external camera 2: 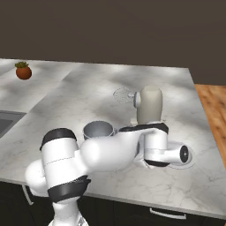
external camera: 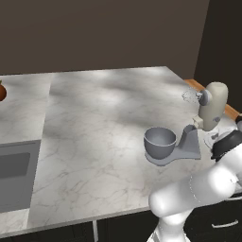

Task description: Add butter and sugar cubes to the stand mixer bowl and then turn on the stand mixer to begin making frosting.

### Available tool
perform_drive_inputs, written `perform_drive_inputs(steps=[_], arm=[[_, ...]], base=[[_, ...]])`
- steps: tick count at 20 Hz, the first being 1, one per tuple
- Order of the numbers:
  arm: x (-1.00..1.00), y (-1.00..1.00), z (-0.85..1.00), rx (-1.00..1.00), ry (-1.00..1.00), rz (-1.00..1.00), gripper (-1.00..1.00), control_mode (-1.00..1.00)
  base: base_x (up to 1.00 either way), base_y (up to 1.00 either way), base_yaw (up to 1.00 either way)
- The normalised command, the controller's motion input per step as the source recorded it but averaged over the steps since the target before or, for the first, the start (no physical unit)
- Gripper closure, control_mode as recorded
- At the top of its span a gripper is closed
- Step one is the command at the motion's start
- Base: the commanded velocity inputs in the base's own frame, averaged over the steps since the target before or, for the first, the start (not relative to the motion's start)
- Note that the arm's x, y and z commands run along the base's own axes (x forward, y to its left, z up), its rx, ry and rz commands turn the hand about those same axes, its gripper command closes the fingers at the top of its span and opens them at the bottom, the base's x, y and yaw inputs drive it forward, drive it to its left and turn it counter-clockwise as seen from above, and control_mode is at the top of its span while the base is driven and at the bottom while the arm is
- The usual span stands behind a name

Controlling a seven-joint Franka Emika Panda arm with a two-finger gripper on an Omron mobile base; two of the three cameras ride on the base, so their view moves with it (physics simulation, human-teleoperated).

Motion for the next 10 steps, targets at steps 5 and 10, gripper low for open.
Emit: perform_drive_inputs(steps=[5, 10], arm=[[0.19, 0.0, -0.01, 0.02, 0.02, 0.0, -1.0, -1.0], [0.19, 0.0, -0.06, 0.01, 0.01, 0.0, -1.0, -1.0]], base=[[0.0, 0.0, 0.0], [0.0, 0.0, 0.0]])
